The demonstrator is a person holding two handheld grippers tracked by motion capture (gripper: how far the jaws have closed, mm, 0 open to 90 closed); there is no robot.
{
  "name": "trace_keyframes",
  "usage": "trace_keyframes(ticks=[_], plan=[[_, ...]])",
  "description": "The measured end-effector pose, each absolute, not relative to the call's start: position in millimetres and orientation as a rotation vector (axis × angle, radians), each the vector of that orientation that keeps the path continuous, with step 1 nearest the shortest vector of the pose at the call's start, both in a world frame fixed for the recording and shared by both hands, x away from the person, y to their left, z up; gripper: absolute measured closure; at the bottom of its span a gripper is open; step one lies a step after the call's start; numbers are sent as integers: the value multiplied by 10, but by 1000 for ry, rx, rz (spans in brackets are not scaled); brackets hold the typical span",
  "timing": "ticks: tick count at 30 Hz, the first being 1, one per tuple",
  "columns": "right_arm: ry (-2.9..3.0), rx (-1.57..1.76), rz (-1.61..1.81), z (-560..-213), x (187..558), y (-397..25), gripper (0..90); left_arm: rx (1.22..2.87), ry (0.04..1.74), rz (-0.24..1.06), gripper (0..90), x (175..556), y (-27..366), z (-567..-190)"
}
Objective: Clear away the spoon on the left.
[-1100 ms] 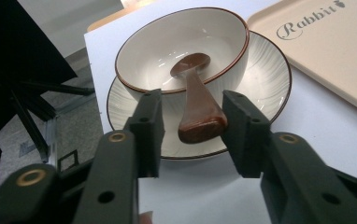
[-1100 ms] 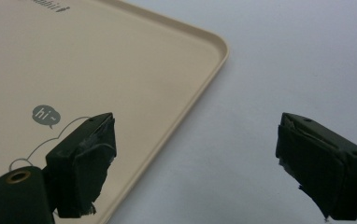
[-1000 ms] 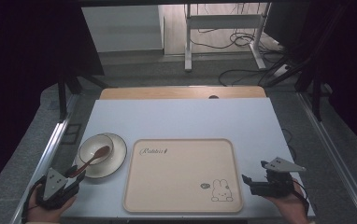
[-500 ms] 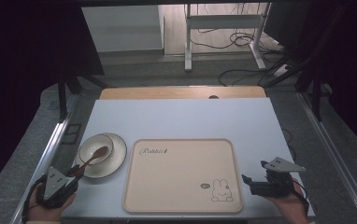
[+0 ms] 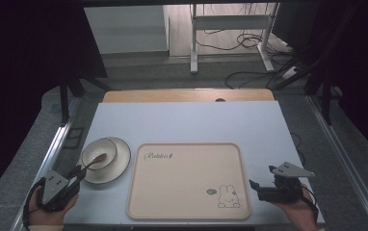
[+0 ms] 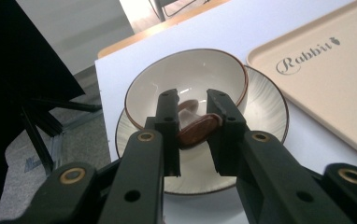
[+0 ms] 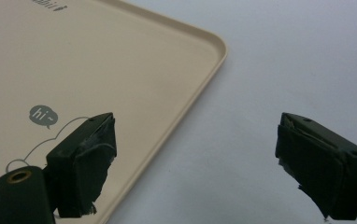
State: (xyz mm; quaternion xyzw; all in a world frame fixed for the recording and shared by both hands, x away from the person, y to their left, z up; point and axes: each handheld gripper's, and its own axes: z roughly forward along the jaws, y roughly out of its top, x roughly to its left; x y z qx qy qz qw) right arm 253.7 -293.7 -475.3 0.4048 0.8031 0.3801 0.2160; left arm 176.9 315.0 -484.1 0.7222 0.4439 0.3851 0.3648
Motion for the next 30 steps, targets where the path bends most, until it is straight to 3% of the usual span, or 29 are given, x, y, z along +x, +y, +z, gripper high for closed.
trace_keyframes(ticks=[22, 30], plan=[[2223, 1120, 1051, -4755, 2540, -2936, 130, 1797, 1073, 1043, 793, 1947, 2998, -4510], [2222, 1119, 1051, -4756, 2542, -2946, 130, 1783, 1049, 1059, 848, 1967, 2950, -4400]])
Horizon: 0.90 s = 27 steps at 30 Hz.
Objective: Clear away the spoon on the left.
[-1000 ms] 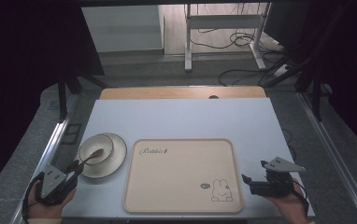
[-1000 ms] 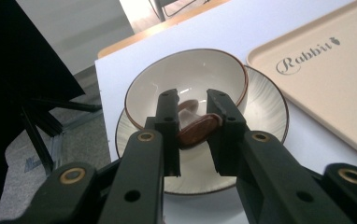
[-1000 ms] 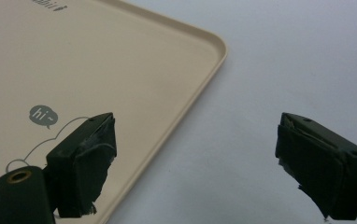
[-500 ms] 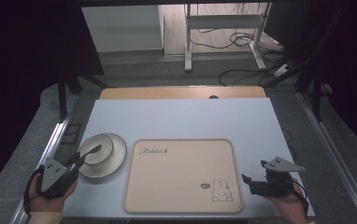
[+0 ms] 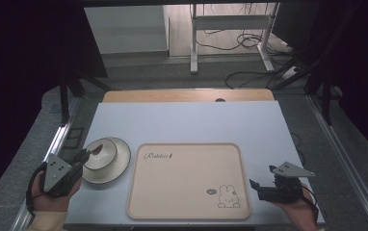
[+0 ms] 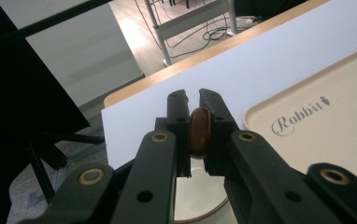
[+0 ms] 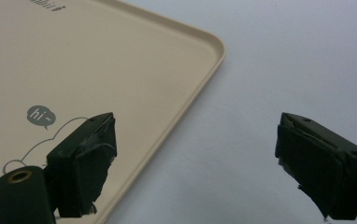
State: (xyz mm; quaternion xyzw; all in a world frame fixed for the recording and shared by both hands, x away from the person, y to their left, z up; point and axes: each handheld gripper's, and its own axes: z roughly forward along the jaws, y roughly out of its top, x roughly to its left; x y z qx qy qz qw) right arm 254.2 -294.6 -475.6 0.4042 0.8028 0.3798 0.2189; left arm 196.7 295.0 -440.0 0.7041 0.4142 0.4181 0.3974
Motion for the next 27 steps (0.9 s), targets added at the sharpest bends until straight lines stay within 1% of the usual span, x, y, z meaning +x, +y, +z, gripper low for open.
trace_keyframes(ticks=[13, 27], plan=[[2221, 1117, 1052, -4752, 2539, -2941, 130, 1752, 986, 1083, 849, 1931, 2860, -4191], [2219, 1116, 1053, -4747, 2537, -2944, 129, 1727, 961, 1073, 849, 1887, 2809, -4110]])
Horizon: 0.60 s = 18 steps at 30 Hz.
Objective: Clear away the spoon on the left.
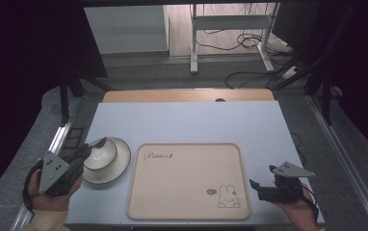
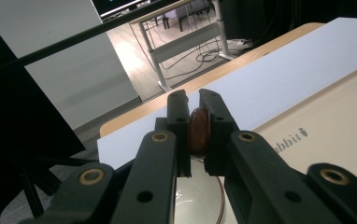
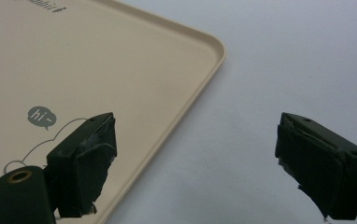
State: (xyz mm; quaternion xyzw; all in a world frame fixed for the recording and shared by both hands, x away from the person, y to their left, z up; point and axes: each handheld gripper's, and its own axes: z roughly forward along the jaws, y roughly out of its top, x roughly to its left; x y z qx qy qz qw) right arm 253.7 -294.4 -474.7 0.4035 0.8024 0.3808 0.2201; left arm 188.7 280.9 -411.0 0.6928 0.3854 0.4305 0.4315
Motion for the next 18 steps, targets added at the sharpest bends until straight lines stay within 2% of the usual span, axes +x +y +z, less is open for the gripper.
trace_keyframes(ticks=[18], plan=[[2221, 1110, 1051, -4749, 2537, -2942, 131, 1728, 900, 1050, 849, 1919, 2653, -4009]])
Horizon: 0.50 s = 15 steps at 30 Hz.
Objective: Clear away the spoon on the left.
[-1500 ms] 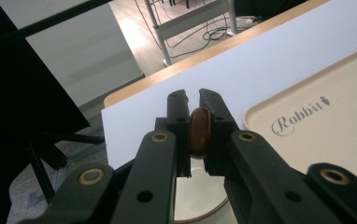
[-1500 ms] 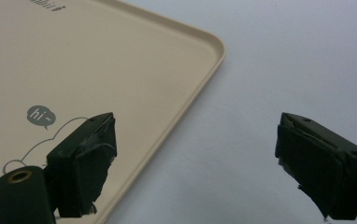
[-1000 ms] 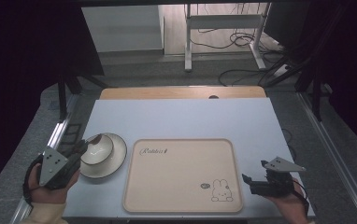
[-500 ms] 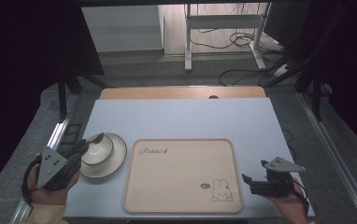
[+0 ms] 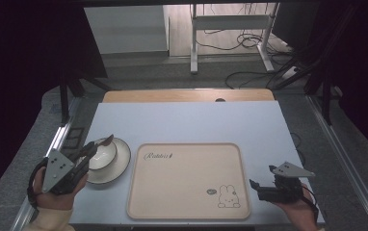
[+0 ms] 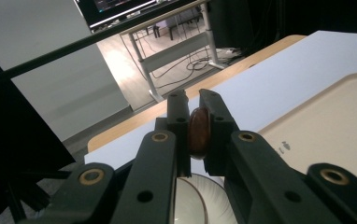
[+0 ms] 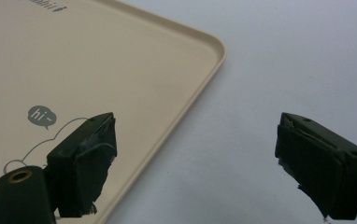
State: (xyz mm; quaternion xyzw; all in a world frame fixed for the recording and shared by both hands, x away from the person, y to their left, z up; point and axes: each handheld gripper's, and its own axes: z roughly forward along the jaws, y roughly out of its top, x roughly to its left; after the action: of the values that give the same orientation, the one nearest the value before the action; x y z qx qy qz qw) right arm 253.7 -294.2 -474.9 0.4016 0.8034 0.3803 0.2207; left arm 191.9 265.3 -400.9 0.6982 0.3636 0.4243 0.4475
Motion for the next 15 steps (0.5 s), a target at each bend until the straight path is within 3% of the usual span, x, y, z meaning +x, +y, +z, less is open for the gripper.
trace_keyframes(ticks=[15], plan=[[2222, 1109, 1053, -4748, 2535, -2943, 131, 1741, 836, 1019, 849, 2000, 2433, -3959]])
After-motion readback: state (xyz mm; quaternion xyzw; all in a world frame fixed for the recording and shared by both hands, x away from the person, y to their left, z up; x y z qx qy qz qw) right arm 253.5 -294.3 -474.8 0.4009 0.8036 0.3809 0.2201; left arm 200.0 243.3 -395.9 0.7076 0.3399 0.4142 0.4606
